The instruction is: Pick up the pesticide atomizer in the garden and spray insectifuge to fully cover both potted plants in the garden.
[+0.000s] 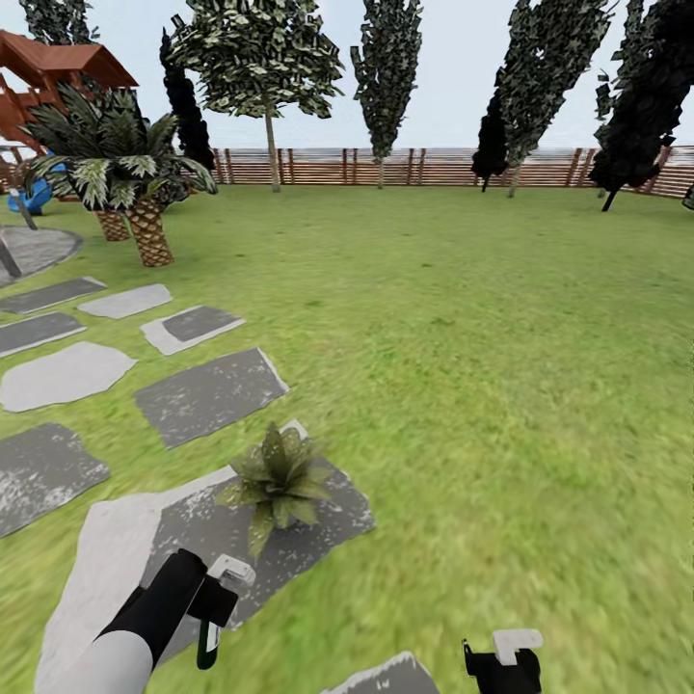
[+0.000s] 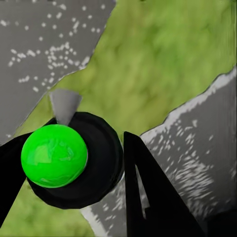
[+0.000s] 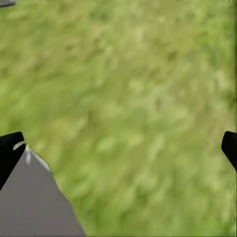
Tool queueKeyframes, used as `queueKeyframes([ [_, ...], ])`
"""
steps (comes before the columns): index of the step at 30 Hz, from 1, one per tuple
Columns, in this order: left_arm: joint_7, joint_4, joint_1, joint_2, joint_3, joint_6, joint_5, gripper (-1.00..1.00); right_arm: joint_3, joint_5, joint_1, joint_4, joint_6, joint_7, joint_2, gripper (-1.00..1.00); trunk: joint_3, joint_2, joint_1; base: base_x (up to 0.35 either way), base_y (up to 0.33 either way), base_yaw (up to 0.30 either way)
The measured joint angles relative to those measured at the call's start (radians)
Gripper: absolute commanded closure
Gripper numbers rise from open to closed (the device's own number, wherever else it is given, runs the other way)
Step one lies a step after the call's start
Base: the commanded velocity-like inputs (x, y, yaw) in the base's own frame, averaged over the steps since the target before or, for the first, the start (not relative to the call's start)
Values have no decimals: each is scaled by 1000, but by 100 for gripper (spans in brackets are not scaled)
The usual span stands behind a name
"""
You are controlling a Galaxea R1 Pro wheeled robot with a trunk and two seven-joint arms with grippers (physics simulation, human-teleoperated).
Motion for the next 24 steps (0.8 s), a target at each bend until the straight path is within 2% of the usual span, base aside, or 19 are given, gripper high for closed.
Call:
queueKeyframes([
  [8, 0, -2, 0, 1, 0, 1, -1, 100, 0, 0, 0, 0, 0, 0, 0, -100, 0, 0, 0, -14, -266, 254],
  [24, 0, -8, 0, 1, 2, 1, -1, 100, 0, 0, 0, 0, 0, 0, 0, -100, 0, 0, 0, -15, -249, 14],
])
